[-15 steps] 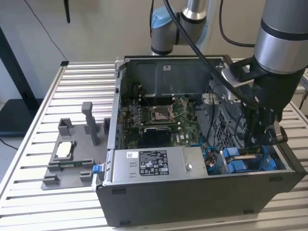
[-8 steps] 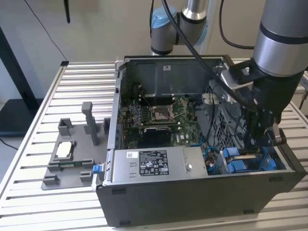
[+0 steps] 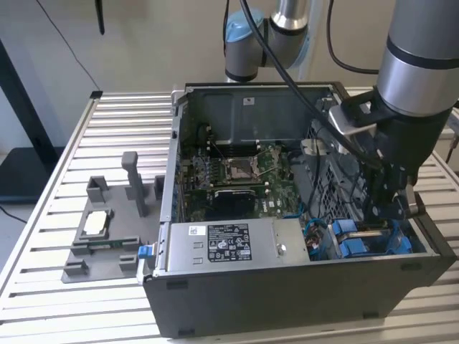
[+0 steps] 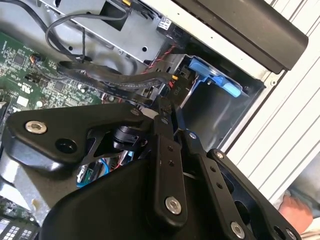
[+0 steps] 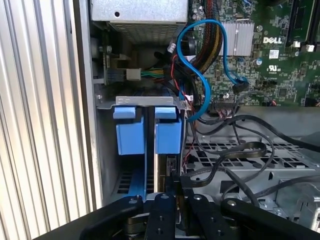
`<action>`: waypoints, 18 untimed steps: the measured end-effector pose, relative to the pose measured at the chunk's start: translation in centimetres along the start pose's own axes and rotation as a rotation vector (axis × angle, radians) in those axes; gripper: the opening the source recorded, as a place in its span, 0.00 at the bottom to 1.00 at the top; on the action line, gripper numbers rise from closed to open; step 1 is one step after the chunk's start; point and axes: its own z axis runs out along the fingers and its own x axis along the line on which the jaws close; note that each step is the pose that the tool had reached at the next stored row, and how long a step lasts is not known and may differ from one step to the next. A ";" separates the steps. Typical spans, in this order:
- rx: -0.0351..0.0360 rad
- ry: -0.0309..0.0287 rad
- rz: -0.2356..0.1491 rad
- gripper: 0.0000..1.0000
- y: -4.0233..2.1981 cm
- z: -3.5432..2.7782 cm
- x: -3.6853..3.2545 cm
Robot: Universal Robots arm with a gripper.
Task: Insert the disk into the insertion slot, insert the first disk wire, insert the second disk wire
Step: 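Insert the second disk wire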
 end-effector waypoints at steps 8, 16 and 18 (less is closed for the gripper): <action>0.0000 -0.0012 0.000 0.16 -0.07 0.22 0.02; 0.0000 -0.0018 0.000 0.16 -0.01 0.53 0.04; 0.0001 -0.0024 0.000 0.16 0.00 0.55 0.04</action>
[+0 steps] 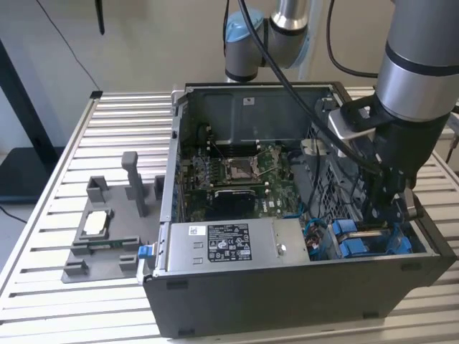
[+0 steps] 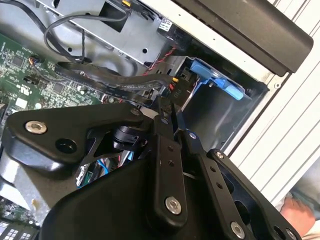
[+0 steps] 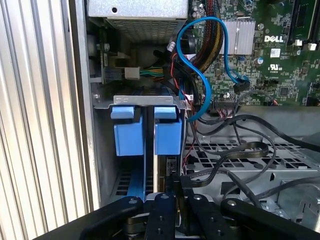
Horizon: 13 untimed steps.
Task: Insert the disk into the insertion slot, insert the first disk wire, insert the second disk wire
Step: 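Insert the second disk wire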
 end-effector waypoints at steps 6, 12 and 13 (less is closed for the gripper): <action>-0.0001 -0.0007 0.000 0.16 0.00 0.01 0.00; -0.0003 -0.0011 0.000 0.24 -0.01 -0.02 0.00; -0.0019 -0.0012 0.000 0.24 -0.03 -0.13 -0.01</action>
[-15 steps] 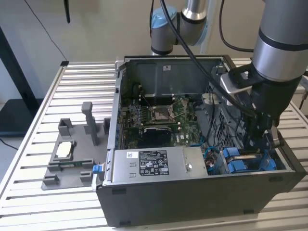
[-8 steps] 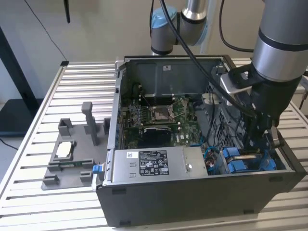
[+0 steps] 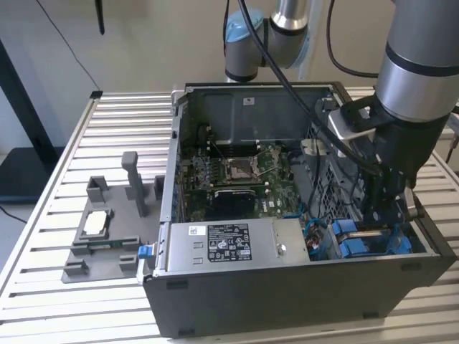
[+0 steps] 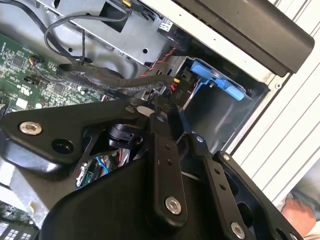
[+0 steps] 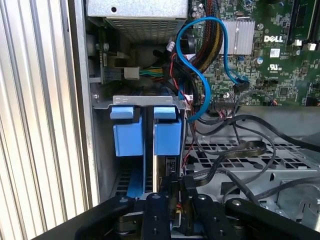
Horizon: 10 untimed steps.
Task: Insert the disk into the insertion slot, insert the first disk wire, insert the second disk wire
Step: 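Insert the second disk wire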
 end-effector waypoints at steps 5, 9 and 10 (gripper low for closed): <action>-0.0135 0.0006 0.000 0.24 -0.27 -1.30 -0.06; -0.0204 0.0006 0.001 0.24 -0.47 -2.25 -0.10; -0.0220 0.0007 0.001 0.24 -0.54 -2.61 -0.12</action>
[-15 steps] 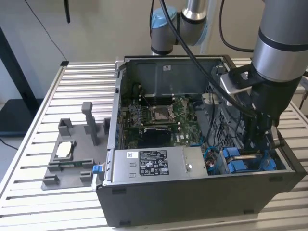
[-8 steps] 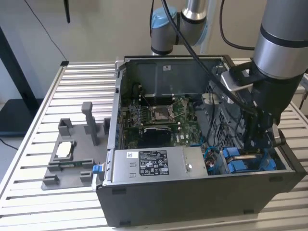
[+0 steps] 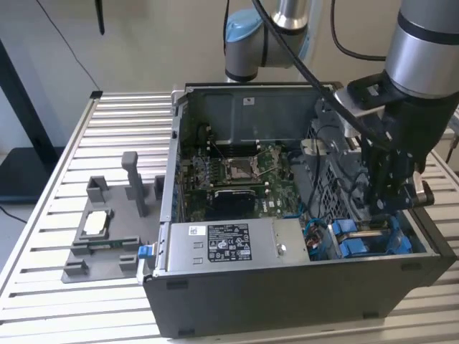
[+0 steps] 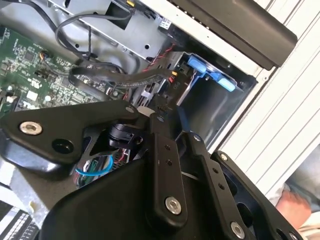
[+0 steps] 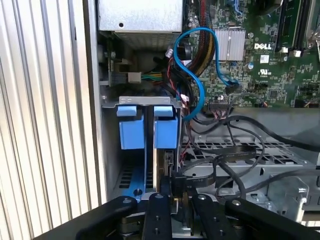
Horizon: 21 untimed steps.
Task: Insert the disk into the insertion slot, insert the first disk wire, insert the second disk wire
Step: 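Insert the second disk wire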
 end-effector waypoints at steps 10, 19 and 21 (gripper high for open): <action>-0.0017 -0.0002 0.000 0.24 -0.38 -2.07 -0.10; -0.0256 0.0036 0.016 0.24 -0.04 -2.10 -0.17; -0.0437 0.0042 0.017 0.24 -0.03 -2.10 -0.18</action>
